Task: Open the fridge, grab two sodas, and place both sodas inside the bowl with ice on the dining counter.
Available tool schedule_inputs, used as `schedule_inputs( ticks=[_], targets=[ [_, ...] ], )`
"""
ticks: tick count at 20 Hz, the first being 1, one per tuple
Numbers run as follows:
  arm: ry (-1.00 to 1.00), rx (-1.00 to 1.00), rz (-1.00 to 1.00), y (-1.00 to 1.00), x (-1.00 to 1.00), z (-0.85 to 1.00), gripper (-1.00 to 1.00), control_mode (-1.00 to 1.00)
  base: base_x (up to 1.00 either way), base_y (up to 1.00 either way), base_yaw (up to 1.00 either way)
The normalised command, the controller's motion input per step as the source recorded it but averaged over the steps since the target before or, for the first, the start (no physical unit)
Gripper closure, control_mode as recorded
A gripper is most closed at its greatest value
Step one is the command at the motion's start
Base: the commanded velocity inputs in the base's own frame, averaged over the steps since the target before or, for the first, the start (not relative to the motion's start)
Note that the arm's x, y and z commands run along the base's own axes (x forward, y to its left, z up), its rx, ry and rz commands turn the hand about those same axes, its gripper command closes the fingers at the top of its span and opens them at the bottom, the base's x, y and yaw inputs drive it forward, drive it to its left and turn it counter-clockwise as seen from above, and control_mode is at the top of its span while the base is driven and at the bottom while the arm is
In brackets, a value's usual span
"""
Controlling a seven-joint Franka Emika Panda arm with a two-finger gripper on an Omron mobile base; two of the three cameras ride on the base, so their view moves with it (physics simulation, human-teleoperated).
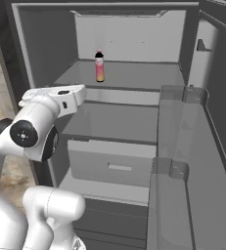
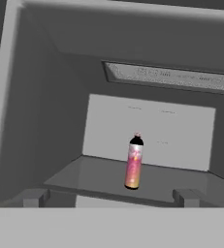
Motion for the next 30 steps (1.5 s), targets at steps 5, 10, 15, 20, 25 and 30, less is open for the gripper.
schedule_inputs(
  ticks=[5,10,15,20,25,30],
  targets=[
    [0.0,0.0,0.0,0.01,0.25,0.12,-1.0,-1.0,0.0,0.0,0.0],
    [0.02,0.01,0.0,0.0,0.27,0.18,-1.0,-1.0,0.0,0.0,0.0],
    [0.07,0.04,0.0,-0.15,0.24,0.14,-1.0,-1.0,0.0,0.0,0.0],
    [0.12,0.09,0.0,-0.36,0.26,0.13,-1.0,-1.0,0.0,0.0,0.0],
    [0.08,0.06,0.0,-0.21,0.34,0.09,-1.0,-1.0,0.0,0.0,0.0],
    [0.04,0.0,0.0,-0.01,0.41,0.01,-1.0,-1.0,0.0,0.0,0.0]
  ],
)
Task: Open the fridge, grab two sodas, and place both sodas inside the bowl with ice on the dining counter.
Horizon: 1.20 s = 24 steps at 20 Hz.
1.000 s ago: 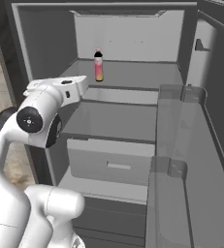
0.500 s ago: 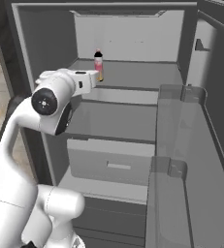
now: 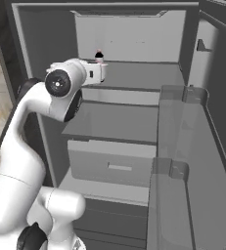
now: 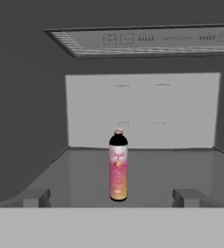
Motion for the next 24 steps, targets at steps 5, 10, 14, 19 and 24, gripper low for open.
schedule_inputs(
  ticks=[5,10,14,19,24],
  targets=[
    [0.02,0.0,0.0,0.0,0.43,0.0,-1.0,-1.0,0.0,0.0,0.0],
    [0.01,0.0,0.0,0.0,0.39,0.0,-1.0,-1.0,0.0,0.0,0.0],
    [0.0,0.0,0.0,0.0,0.38,-0.01,-1.0,-1.0,0.0,0.0,0.0],
    [0.0,0.0,0.0,0.0,0.35,-0.07,-1.0,-1.0,0.0,0.0,0.0],
    [0.0,0.0,0.0,0.0,0.29,-0.15,-1.0,-1.0,0.0,0.0,0.0]
  ],
)
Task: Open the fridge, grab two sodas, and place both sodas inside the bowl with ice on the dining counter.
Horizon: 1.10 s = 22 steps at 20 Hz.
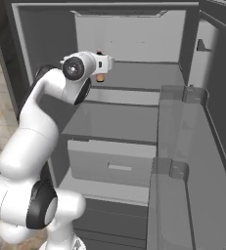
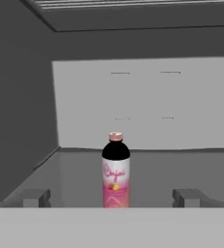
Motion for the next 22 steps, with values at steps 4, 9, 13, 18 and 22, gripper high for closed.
schedule_inputs(
  ticks=[4,9,13,18,22],
  targets=[
    [0.0,0.0,0.0,0.0,0.3,-0.16,-1.0,-1.0,0.0,0.0,0.0],
    [0.0,0.0,0.0,0.0,0.32,-0.12,-1.0,-1.0,0.0,0.0,0.0],
    [0.0,0.0,0.0,0.0,0.31,-0.11,-1.0,-1.0,0.0,0.0,0.0],
    [0.0,0.0,0.0,0.0,0.27,-0.09,-1.0,-1.0,0.0,0.0,0.0],
    [0.0,0.0,0.0,0.0,0.29,-0.08,-1.0,-1.0,0.0,0.0,0.0]
  ],
)
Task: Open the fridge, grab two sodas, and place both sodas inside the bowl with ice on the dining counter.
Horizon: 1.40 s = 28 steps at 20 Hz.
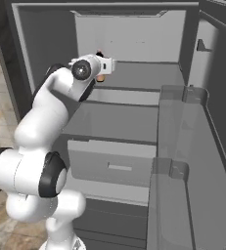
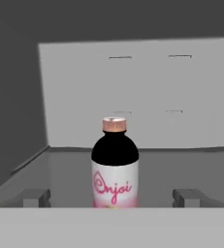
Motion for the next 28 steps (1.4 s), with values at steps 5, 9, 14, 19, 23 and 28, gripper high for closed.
schedule_inputs(
  ticks=[5,9,14,19,23,28],
  targets=[
    [0.0,0.0,0.0,0.0,0.3,-0.07,-1.0,-1.0,0.0,0.0,0.0],
    [0.0,0.0,0.0,0.0,0.27,-0.08,-1.0,-1.0,0.0,0.0,0.0],
    [0.0,0.0,0.0,0.0,0.19,-0.08,1.0,-1.0,0.0,0.0,0.0],
    [0.01,0.0,0.0,0.0,0.07,-0.02,1.0,-1.0,0.0,0.0,0.0],
    [0.0,0.0,0.0,0.0,0.0,-0.01,1.0,-1.0,0.0,0.0,0.0],
    [0.0,0.0,0.0,-0.08,-0.1,0.0,1.0,-1.0,0.0,0.0,0.0]
  ],
)
